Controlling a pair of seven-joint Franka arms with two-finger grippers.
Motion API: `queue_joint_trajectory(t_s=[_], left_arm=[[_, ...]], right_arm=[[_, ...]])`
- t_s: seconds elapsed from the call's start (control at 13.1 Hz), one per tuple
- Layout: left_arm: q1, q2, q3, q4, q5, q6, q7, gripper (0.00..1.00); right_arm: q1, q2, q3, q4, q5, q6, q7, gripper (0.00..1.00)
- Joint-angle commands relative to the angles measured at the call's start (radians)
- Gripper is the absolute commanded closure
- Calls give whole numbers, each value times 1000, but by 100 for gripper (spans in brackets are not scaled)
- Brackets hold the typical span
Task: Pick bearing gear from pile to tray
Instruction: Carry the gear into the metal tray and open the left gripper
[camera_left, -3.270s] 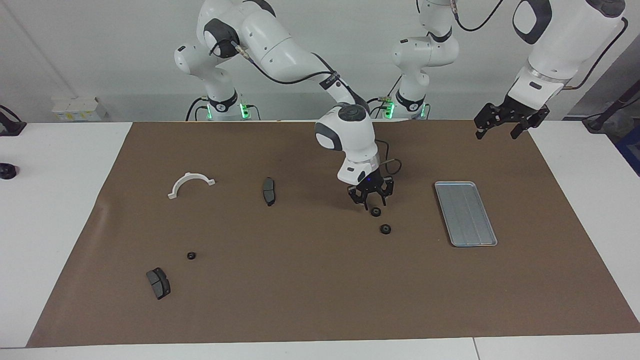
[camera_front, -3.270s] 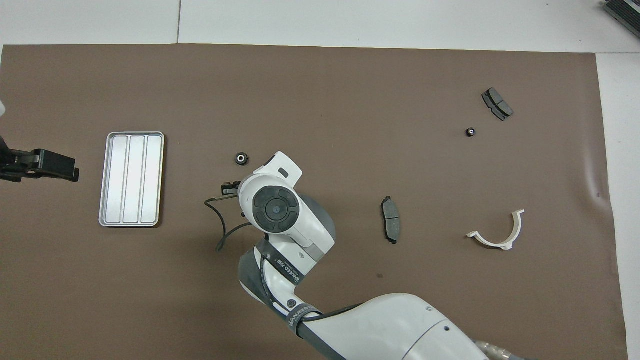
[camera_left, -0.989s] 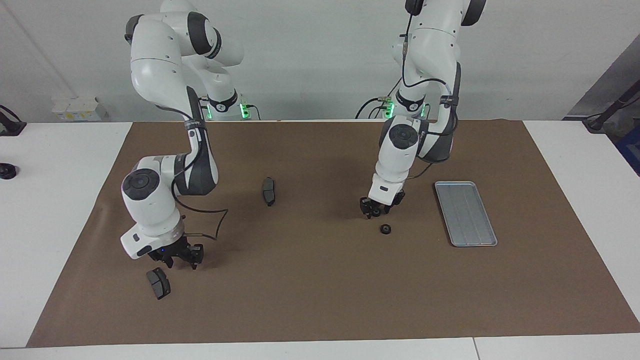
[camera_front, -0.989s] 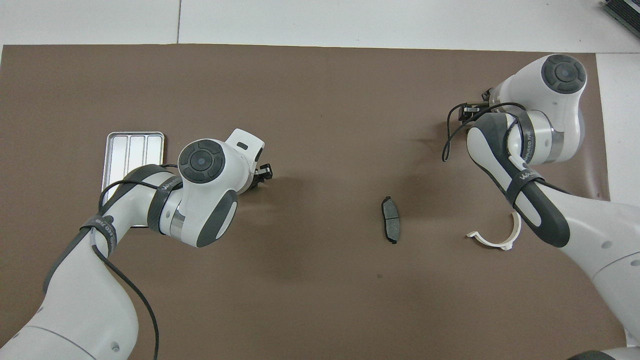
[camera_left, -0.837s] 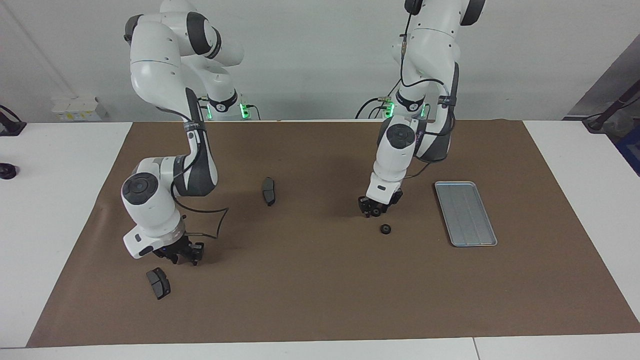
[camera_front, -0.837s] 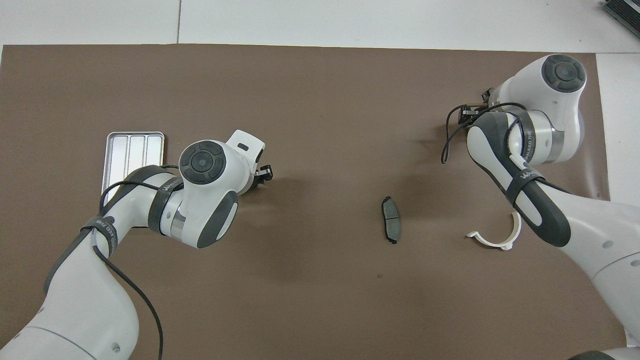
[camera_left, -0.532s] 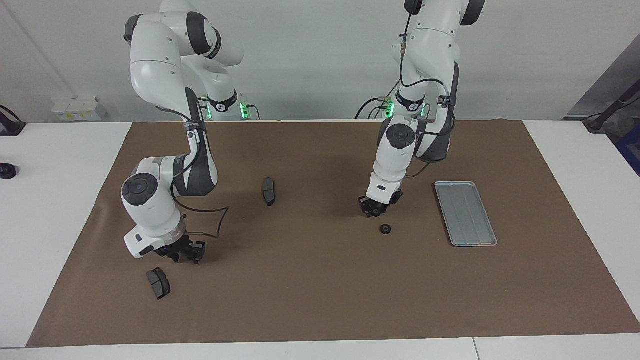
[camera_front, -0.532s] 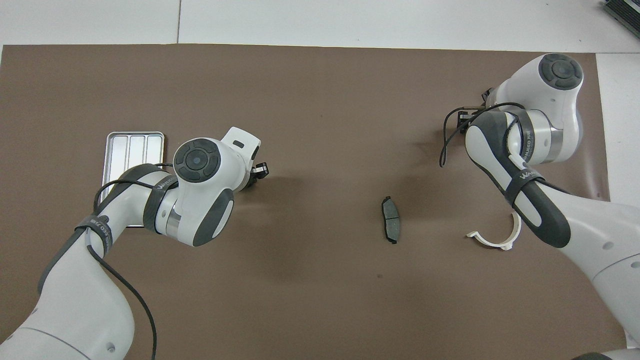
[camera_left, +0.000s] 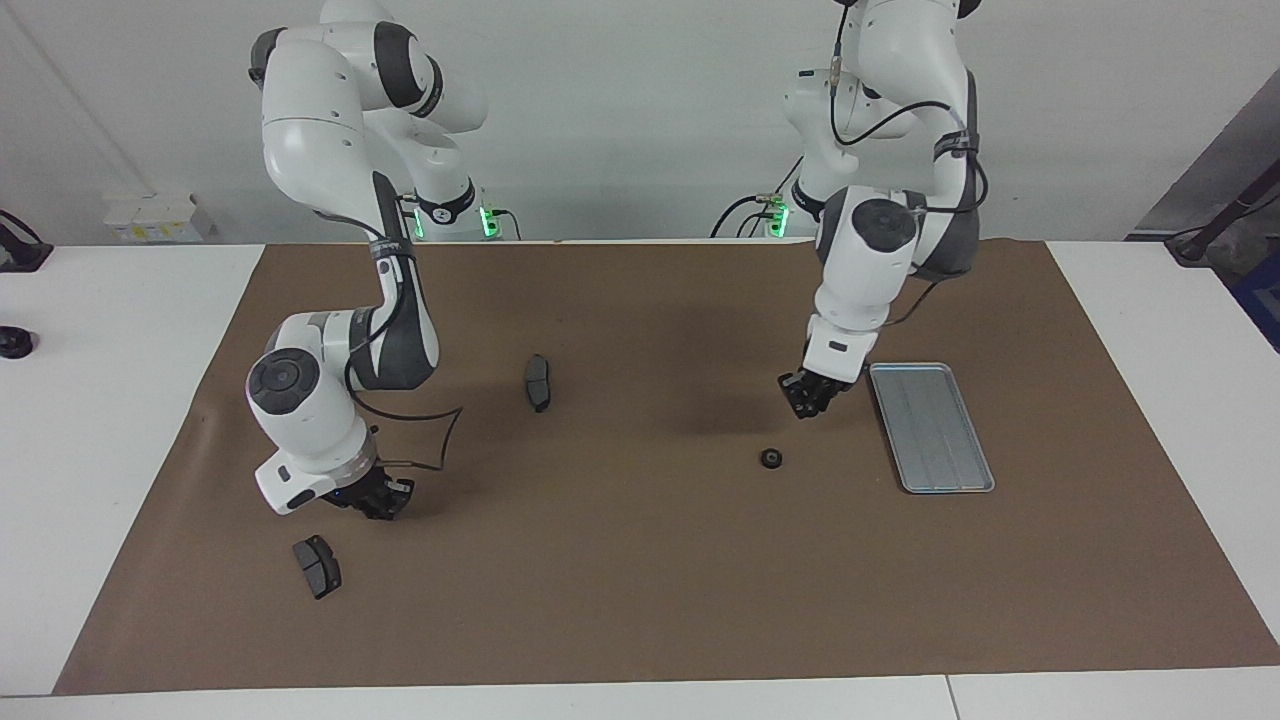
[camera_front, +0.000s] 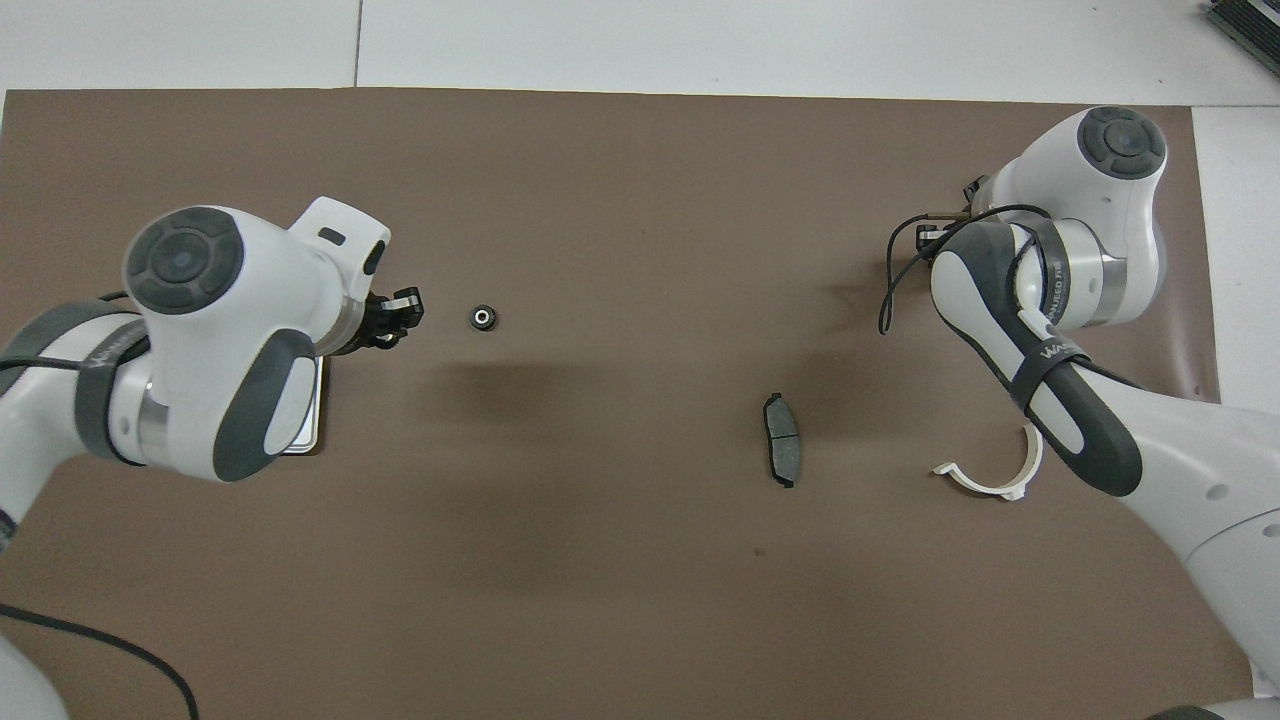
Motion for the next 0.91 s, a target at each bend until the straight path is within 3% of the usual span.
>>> queue_joint_trajectory(t_s=[0.0, 0.15, 0.3, 0.61, 0.68, 0.84], left_arm=[[134, -40, -9, -27, -13, -38, 198, 100], [238, -51, -8, -54, -33, -32, 362, 100], [295, -78, -6, -144, -42, 38, 449, 100], [294, -62, -8, -304, -44, 255, 458, 100], [294, -53, -8, -313, -44, 282, 457, 97], [276, -33, -9, -313, -44, 300, 457, 76]], right_arm=[[-7, -21, 11, -15, 14, -13, 3, 99], [4, -21, 37, 14, 11, -7, -5, 100], [7, -21, 105, 54, 11, 9, -4, 100], [51, -21, 238, 101, 7, 62, 7, 100], [103, -21, 238, 101, 11, 108, 6, 100], [175, -20, 238, 94, 7, 143, 6, 99]])
